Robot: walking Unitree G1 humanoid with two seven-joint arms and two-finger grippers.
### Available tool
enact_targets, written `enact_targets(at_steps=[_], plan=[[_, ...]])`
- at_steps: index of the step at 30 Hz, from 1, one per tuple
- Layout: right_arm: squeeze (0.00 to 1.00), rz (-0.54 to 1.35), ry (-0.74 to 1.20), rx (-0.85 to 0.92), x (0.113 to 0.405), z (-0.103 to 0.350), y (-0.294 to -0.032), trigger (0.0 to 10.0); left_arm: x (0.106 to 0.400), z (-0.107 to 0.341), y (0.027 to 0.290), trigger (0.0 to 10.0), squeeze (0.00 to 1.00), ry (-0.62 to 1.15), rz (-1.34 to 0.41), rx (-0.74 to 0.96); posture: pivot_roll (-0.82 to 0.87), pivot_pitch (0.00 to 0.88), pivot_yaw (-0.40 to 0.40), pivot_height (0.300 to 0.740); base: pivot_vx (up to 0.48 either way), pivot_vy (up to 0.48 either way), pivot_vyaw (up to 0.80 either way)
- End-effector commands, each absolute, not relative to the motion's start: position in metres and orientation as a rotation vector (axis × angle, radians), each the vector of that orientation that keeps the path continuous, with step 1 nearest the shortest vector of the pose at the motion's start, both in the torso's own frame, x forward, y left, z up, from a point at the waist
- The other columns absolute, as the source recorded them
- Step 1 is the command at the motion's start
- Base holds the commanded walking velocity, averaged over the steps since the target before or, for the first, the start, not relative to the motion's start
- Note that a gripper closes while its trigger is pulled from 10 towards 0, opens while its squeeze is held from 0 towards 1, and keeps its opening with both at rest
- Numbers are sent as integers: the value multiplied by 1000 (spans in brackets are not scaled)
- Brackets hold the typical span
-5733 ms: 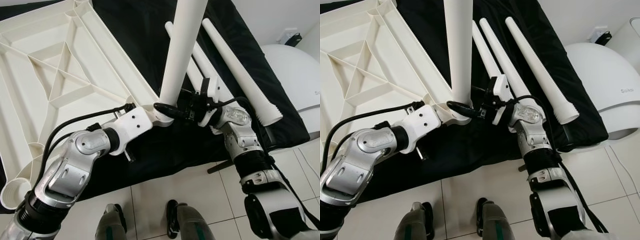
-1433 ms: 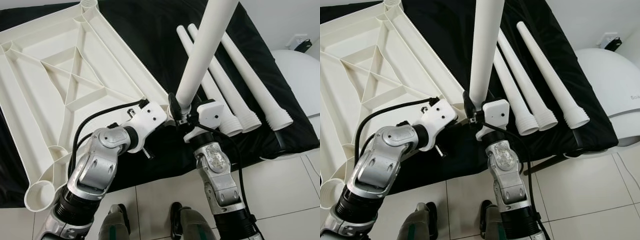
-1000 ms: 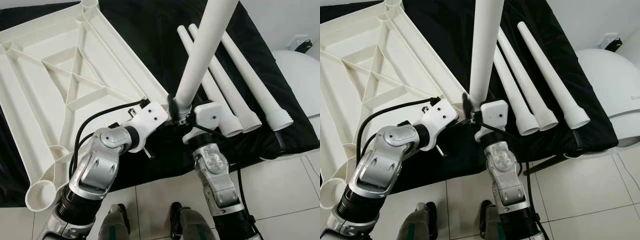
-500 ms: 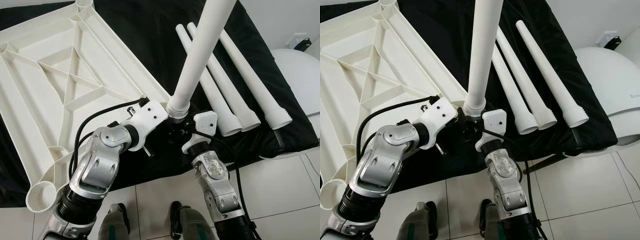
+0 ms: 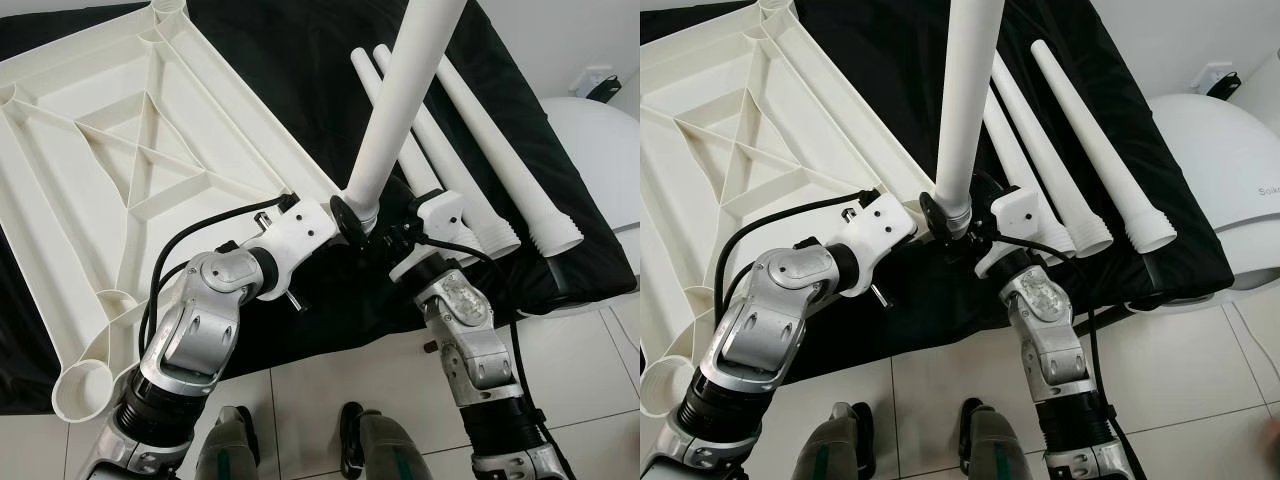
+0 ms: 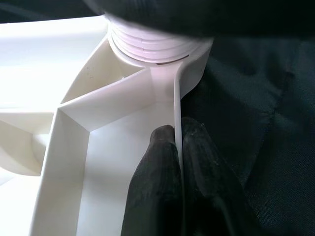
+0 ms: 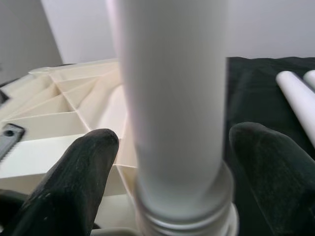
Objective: Building children table
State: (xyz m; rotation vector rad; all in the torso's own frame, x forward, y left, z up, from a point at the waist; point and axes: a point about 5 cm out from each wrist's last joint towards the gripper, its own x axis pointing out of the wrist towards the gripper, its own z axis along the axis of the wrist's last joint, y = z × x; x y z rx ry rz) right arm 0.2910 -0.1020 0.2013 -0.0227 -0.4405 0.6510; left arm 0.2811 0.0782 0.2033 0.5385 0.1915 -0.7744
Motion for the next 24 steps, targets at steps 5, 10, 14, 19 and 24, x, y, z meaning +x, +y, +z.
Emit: enact_targets(at_steps=[5, 10, 14, 19, 24], plan=[[0, 835, -444, -46, 297, 207, -107, 10000, 289, 185, 88, 10000, 0, 258, -610, 540, 58, 239, -37, 740, 0, 0, 0], [0, 927, -419, -79, 315, 214, -117, 10000, 289, 186, 89, 10000, 0, 259, -607, 539, 60, 248, -30, 740, 0, 0, 0], [0, 959, -403, -89, 319, 214, -120, 10000, 289, 186, 89, 10000, 0, 259, -608, 539, 60, 249, -29, 740, 0, 0, 0], [0, 1044, -352, -121, 334, 216, -125, 10000, 288, 187, 90, 10000, 0, 260, -608, 537, 65, 256, -25, 740, 0, 0, 0], [0, 1125, -316, -138, 344, 219, -128, 10000, 287, 186, 90, 10000, 0, 263, -612, 538, 71, 263, -25, 740, 0, 0, 0]])
